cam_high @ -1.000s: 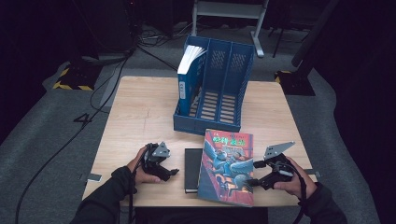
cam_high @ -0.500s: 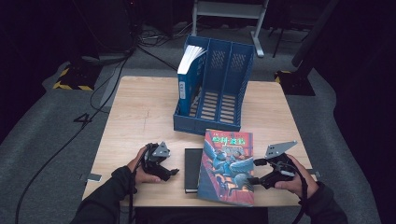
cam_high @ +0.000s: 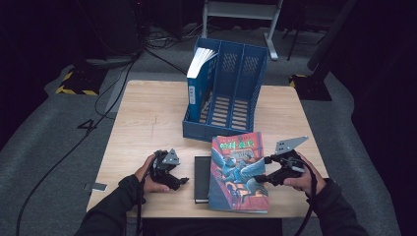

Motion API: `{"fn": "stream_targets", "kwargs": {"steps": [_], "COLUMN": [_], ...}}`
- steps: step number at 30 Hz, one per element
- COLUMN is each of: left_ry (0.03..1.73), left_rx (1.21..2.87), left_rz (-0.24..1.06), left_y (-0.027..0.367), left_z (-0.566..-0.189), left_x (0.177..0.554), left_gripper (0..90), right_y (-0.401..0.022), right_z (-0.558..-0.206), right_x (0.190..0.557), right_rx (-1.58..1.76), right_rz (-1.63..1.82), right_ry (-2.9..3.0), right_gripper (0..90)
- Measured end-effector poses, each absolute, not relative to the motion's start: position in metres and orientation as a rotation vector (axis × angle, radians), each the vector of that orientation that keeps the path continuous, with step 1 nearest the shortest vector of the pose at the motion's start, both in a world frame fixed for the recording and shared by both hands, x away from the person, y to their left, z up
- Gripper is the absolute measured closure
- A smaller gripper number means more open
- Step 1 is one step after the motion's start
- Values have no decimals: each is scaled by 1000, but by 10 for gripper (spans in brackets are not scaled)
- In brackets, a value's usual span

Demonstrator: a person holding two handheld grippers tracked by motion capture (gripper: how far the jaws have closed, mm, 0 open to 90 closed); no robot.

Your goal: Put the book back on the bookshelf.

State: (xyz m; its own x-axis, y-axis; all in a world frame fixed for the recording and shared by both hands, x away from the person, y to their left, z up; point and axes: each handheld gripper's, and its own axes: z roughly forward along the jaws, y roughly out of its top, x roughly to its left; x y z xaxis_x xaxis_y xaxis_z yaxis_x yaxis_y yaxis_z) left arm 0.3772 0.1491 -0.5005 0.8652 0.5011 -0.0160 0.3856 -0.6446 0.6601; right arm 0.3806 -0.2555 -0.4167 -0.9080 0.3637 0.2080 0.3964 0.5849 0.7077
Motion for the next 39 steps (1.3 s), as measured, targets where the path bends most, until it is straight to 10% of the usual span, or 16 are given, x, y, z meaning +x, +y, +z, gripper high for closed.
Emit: {"fn": "stream_targets", "kwargs": {"steps": [18, 39], "left_ry": [678, 718], "left_rx": [2344, 2240], "left_rz": [280, 385], "left_y": [157, 146], "left_z": [-498, -480], "left_x": [383, 417], "left_gripper": [189, 285], "right_y": [-245, -228], "right_z": [-433, -429], "right_x": [390, 388], "right_rx": [-616, -593], "right_rz": [-1358, -1427], "right_ry": [-2730, -2778], "right_gripper": [624, 676]}}
